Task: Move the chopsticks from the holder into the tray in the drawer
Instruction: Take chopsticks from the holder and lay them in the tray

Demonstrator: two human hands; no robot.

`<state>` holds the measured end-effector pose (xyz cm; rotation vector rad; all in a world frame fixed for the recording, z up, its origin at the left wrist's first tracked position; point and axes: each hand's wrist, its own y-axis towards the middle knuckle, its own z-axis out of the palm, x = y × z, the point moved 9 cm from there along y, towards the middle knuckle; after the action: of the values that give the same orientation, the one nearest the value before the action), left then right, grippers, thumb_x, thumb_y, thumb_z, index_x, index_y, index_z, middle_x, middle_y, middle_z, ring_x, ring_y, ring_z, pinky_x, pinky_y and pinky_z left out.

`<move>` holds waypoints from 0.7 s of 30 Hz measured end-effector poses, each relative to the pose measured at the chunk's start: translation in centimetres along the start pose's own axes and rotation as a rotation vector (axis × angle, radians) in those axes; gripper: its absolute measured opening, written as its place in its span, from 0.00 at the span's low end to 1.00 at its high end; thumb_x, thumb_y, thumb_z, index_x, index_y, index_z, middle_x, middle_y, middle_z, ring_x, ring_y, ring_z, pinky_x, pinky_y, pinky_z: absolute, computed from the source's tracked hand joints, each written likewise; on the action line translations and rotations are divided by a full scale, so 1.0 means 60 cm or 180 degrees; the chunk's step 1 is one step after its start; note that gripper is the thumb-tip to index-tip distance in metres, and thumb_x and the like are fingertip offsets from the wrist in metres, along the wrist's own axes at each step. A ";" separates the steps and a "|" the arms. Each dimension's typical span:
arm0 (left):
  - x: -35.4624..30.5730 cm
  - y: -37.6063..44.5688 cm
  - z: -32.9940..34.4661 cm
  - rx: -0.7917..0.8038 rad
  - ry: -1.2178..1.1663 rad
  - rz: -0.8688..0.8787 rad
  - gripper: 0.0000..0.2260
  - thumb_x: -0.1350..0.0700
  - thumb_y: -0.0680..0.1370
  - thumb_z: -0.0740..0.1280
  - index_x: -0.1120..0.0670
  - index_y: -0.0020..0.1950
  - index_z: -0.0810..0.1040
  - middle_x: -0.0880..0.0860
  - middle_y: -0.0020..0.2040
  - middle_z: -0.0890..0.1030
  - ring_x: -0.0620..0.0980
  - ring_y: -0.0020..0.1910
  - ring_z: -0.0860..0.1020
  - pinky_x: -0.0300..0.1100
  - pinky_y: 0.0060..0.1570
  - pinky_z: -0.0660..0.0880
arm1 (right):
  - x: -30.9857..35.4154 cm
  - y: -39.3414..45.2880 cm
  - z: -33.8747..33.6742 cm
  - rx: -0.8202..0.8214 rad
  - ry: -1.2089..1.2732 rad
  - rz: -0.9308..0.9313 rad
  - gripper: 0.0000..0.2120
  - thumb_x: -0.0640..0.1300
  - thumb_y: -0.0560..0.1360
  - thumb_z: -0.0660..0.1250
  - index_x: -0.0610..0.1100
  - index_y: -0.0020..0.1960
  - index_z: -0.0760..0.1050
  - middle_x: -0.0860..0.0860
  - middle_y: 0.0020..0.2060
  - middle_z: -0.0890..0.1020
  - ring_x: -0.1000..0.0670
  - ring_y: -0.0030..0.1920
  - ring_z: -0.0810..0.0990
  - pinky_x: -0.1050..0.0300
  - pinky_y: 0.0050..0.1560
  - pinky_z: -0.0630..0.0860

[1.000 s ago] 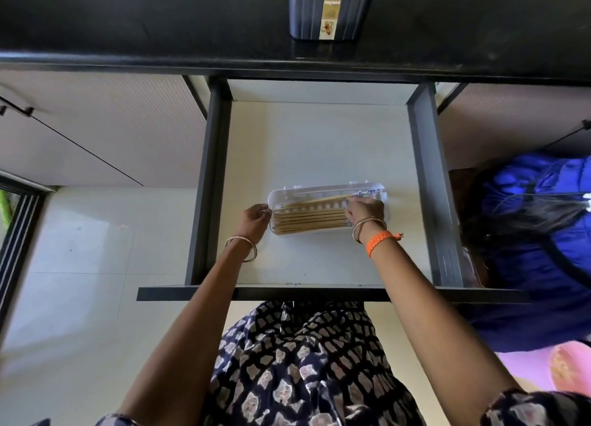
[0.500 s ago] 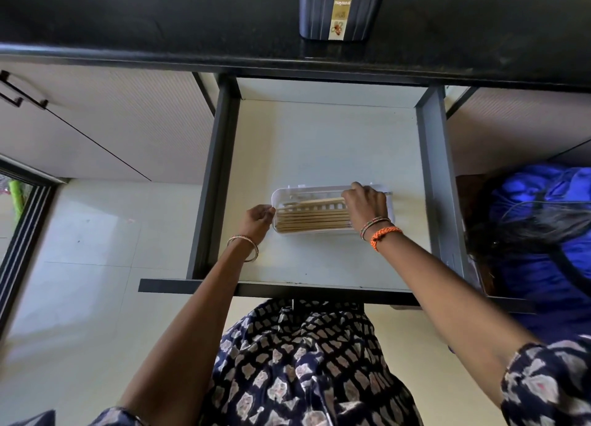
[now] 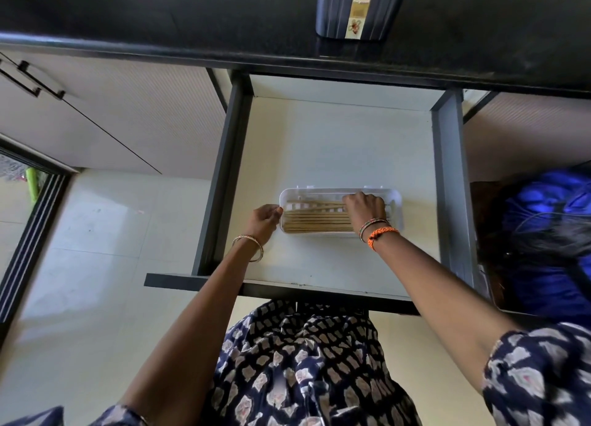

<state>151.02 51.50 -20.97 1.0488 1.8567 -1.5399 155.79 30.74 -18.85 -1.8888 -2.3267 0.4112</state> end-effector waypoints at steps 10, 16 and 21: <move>-0.019 0.002 -0.008 -0.0133 0.0101 -0.0051 0.14 0.63 0.77 0.62 0.64 0.62 0.71 0.66 0.58 0.77 0.60 0.56 0.76 0.52 0.59 0.72 | 0.006 -0.013 -0.014 0.0113 0.0141 -0.0205 0.22 0.30 0.76 0.55 0.47 0.62 0.77 0.43 0.52 0.82 0.40 0.54 0.82 0.51 0.48 0.76; -0.251 -0.005 -0.061 -0.0926 0.0454 0.1269 0.15 0.68 0.74 0.57 0.62 0.59 0.73 0.60 0.59 0.78 0.53 0.55 0.76 0.30 0.47 0.69 | -0.021 0.002 -0.201 -0.0922 0.0742 -0.0023 0.09 0.41 0.76 0.61 0.46 0.49 0.80 0.43 0.41 0.85 0.38 0.45 0.83 0.53 0.40 0.76; -0.552 -0.016 -0.054 -0.1013 0.0674 0.2736 0.14 0.66 0.75 0.57 0.58 0.58 0.75 0.55 0.56 0.80 0.47 0.52 0.77 0.39 0.54 0.75 | -0.175 0.065 -0.439 -0.2614 0.2996 0.0580 0.09 0.42 0.73 0.65 0.41 0.46 0.84 0.45 0.43 0.87 0.51 0.42 0.82 0.63 0.43 0.76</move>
<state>169.58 46.65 6.23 1.5967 1.3891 -0.6335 168.52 24.85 6.05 -1.8864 -1.7196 -1.3177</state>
